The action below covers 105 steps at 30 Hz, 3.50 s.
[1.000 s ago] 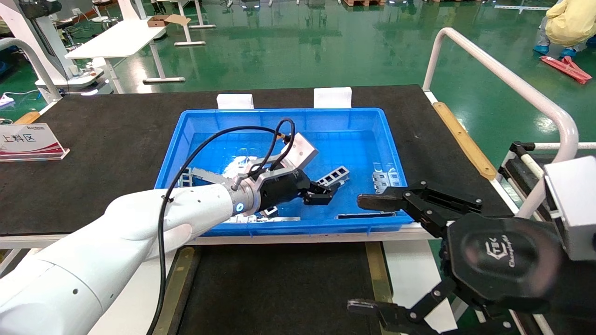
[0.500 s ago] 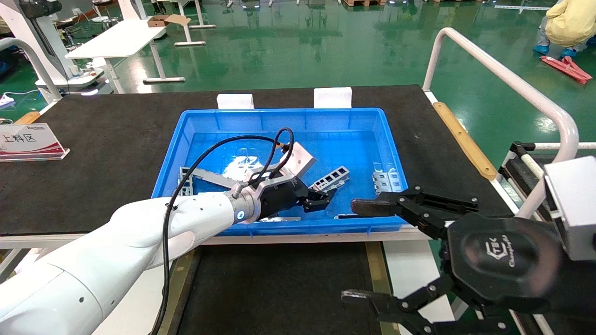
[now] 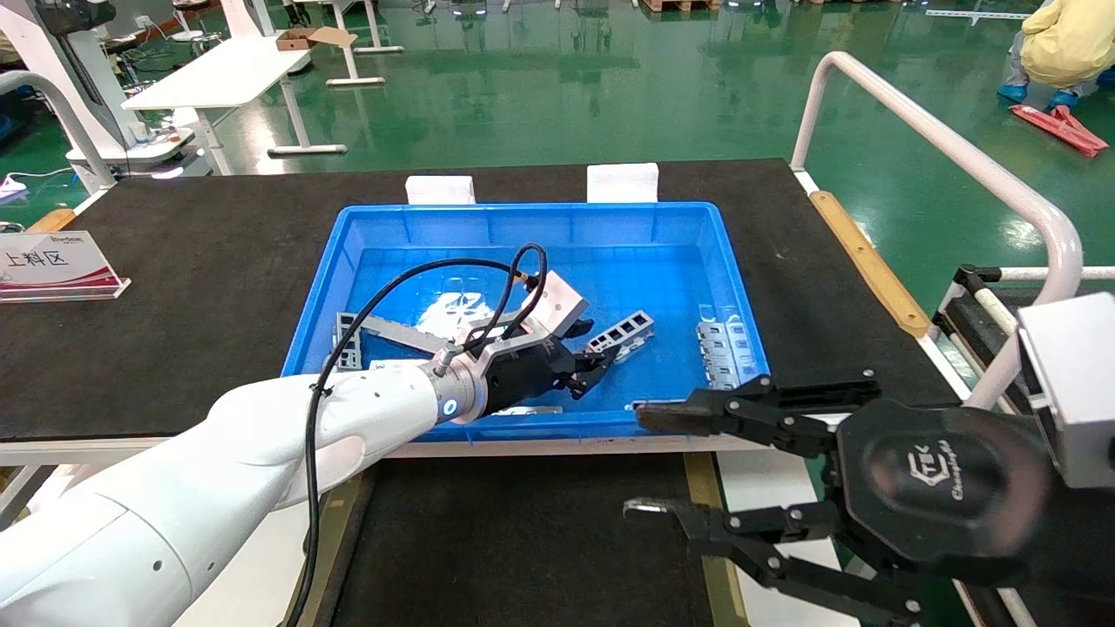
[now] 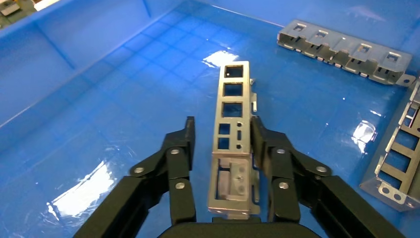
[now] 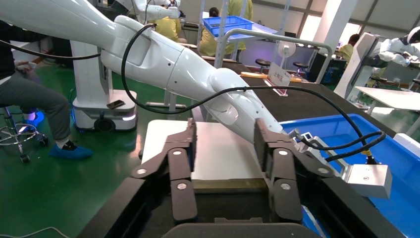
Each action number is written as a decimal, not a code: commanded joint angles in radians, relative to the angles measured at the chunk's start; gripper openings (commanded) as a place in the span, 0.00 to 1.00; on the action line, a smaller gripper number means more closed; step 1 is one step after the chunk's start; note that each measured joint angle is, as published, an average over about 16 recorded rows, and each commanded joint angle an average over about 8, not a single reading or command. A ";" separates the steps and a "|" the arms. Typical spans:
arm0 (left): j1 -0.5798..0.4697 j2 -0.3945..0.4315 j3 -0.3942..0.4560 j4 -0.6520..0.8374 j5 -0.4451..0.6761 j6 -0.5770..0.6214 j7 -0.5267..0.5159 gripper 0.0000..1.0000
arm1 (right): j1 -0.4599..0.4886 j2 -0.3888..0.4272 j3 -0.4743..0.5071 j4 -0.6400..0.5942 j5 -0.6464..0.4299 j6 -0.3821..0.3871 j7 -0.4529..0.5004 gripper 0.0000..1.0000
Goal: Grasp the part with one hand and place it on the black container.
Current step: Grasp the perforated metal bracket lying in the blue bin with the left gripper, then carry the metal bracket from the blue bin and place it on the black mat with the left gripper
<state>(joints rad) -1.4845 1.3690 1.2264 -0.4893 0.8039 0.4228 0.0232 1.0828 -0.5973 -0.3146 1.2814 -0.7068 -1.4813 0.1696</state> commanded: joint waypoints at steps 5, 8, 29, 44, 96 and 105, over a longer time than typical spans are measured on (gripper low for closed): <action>0.000 -0.001 0.018 0.006 -0.039 -0.004 0.011 0.00 | 0.000 0.000 0.000 0.000 0.000 0.000 0.000 0.00; 0.000 -0.001 0.021 0.006 -0.061 -0.006 0.018 0.00 | 0.000 0.000 0.000 0.000 0.000 0.000 0.000 0.00; -0.060 -0.052 -0.096 0.022 -0.259 0.277 0.220 0.00 | 0.000 0.000 -0.001 0.000 0.001 0.000 -0.001 0.00; 0.036 -0.277 -0.113 -0.178 -0.312 0.652 0.273 0.00 | 0.000 0.001 -0.002 0.000 0.001 0.001 -0.001 0.00; 0.738 -0.075 -0.345 -0.576 -0.534 -0.523 0.060 0.00 | 0.001 0.001 -0.004 0.000 0.002 0.001 -0.002 0.00; 0.744 -0.011 -0.411 -0.553 -0.499 -0.577 0.031 0.00 | 0.001 0.002 -0.004 0.000 0.003 0.002 -0.002 0.00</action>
<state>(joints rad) -0.7437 1.3529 0.8270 -1.0425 0.3037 -0.1543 0.0509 1.0837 -0.5958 -0.3185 1.2814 -0.7042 -1.4797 0.1676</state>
